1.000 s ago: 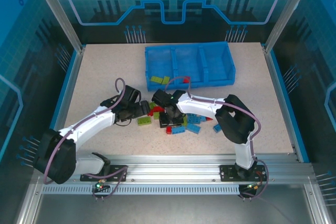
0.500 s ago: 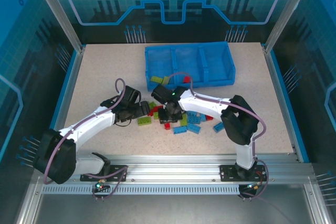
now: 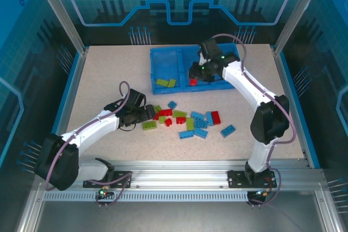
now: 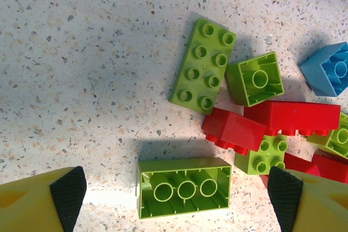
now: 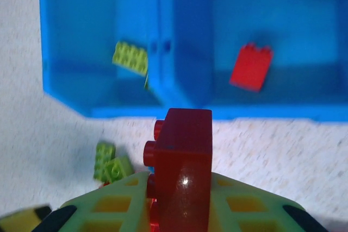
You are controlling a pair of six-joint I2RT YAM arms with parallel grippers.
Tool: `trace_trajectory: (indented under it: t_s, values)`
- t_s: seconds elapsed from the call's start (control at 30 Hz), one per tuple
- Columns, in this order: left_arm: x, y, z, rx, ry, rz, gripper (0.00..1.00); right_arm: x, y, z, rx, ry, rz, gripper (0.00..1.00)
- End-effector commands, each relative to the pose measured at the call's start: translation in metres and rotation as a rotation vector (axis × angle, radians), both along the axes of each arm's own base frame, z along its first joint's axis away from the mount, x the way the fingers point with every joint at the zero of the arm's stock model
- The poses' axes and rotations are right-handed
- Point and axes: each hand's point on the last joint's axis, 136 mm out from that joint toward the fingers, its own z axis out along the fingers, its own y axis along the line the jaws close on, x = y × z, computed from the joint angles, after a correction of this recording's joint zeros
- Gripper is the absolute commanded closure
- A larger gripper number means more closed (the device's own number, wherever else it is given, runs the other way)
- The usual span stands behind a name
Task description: Sort the legos into containers by color
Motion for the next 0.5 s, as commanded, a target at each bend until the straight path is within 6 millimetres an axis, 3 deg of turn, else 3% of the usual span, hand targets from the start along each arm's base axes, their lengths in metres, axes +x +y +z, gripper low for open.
trace_trajectory:
  t_s: [0.0,0.17,0.27,0.47]
  values:
    - [-0.002,-0.003,0.000,-0.035,0.005,0.010,0.09,0.022,-0.002,-0.015,-0.053,0.019,0.058,0.73]
    - [-0.002,-0.006,0.001,-0.050,0.012,0.003,0.09,0.055,-0.012,-0.043,-0.132,0.081,0.040,0.72]
    - [-0.004,-0.004,-0.001,-0.044,0.014,0.009,0.09,0.069,-0.017,-0.050,-0.143,0.078,0.011,0.71]
    - [-0.004,-0.006,-0.005,-0.050,0.031,0.007,0.08,0.079,-0.018,-0.059,-0.162,0.082,0.003,0.67]
